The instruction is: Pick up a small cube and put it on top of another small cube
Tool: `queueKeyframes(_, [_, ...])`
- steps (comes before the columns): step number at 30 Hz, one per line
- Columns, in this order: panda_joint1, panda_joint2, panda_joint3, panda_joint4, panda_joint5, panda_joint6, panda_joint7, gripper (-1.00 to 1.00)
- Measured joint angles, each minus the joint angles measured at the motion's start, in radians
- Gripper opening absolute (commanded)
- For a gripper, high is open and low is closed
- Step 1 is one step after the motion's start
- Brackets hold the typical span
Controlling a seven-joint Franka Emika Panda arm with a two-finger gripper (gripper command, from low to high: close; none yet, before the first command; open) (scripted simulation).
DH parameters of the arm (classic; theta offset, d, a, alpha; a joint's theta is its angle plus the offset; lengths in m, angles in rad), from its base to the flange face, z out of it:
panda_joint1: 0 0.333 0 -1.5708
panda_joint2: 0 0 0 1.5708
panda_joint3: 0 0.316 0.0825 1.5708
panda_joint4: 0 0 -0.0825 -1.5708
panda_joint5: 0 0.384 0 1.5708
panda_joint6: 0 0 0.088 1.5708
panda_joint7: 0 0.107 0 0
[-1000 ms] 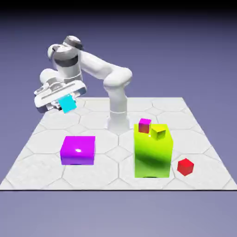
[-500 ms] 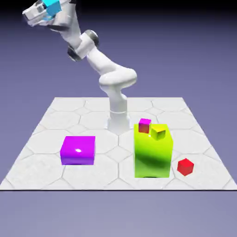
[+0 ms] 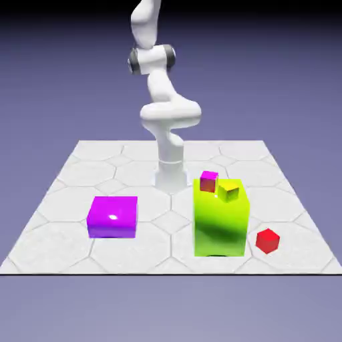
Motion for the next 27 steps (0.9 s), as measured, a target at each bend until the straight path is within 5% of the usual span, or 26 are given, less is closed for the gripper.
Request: queueKeyframes(27, [-0.798,-0.050,0.978,0.300,-0.028,-0.517,1.085,-1.00])
